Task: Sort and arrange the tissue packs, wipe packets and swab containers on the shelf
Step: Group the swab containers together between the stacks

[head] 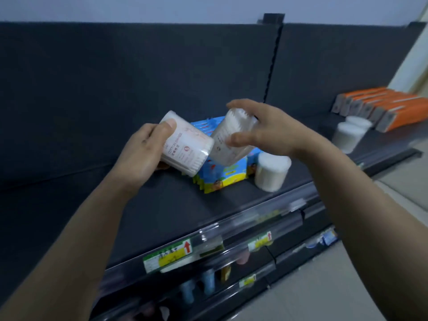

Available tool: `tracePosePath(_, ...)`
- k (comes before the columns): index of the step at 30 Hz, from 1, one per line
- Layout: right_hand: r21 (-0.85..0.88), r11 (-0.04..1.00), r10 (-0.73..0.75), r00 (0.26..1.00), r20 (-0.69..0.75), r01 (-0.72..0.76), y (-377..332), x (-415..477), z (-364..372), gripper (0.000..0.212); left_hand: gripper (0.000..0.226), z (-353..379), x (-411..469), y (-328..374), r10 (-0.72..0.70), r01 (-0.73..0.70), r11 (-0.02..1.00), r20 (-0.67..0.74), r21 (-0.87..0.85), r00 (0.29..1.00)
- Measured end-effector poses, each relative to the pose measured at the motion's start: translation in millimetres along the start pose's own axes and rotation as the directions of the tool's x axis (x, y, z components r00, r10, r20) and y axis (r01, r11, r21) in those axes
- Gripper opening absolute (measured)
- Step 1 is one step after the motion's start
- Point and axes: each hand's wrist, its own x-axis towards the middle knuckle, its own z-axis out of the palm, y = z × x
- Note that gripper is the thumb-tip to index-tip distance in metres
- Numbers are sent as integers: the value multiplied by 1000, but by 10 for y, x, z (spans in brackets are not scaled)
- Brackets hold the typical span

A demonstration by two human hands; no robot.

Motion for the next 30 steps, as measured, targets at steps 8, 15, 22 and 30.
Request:
tracePosePath(8,-82,987,129,982,-140,-142,1138,-449,-944,73,54,1512,144,407,137,-144,989,172,34,976)
tracePosePath(15,-83,974,198,968,-155,-213,2229,-723,-1872,79,75,3001,212,774,162,-198,970,234,138,959)
tracePosePath(22,-89,965,228,955,-192,-248,3095,-691,-2492,80,67,3872,463,845,107,-170,947,233,271,967)
tracePosePath(30,-127,957,234,954,-188,-259,3583,-248,-2664,79,63,4205,990,773,67,-146,922,224,359,972)
